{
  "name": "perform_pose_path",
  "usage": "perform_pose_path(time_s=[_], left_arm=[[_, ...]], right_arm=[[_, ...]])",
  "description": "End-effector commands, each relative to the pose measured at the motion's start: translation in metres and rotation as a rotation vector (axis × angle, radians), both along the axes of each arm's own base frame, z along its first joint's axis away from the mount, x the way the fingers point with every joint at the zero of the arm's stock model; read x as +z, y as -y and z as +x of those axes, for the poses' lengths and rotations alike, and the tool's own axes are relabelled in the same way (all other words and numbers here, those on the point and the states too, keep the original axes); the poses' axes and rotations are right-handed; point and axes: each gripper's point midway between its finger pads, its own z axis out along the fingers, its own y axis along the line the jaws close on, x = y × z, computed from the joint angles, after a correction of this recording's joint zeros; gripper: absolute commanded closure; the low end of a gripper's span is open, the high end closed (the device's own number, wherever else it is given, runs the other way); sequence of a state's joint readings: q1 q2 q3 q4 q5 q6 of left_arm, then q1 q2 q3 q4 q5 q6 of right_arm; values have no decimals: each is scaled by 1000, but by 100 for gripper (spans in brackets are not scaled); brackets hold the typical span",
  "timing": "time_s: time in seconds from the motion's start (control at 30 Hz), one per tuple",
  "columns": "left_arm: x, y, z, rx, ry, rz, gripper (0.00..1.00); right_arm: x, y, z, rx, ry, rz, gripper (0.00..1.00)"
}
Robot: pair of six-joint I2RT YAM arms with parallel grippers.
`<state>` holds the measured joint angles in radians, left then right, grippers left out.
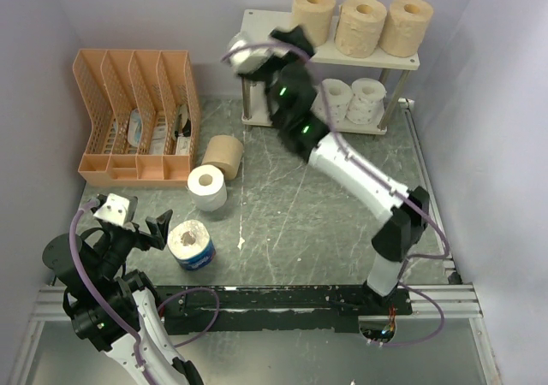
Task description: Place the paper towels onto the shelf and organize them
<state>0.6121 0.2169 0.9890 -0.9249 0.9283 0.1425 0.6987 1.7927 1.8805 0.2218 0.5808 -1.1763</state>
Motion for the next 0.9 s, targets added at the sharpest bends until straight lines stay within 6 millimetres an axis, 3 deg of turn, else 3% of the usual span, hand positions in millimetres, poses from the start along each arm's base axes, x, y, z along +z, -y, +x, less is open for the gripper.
perform_pose_path(time_s=[0.0,0.13,0.17,0.23,0.3,0.4,0.5,0.57,0.67,0.87], left_arm=[[1,-2,4,-3,-1,0,6],[-2,-9,13,4,-46,-34,6],[-4,-13,17,9,-66,-48,7],[-9,-20,26,17,-118,-84,6],[-13,-25,33,20,-155,-109,6],[-15,-29,37,30,-174,-123,6],[-18,-33,41,43,-193,-137,6],[-23,-40,48,66,-233,-162,7],[-33,-50,59,82,-302,-203,6],[-32,-49,57,87,-288,-196,6]], right_arm=[[14,-43,-108,125,13,598,0],[-98,-86,-138,355,-381,993,0],[-149,-97,-152,435,-482,1041,0],[-193,-103,-176,557,-570,1221,0],[-233,-109,-182,536,-660,1265,0],[-297,-124,-188,415,-837,1162,0],[-333,-144,-198,379,-986,1143,3],[-342,-152,-200,383,-1027,1167,10],[-342,-157,-201,416,-1020,1241,20],[-335,-180,-190,413,-1041,1276,24]])
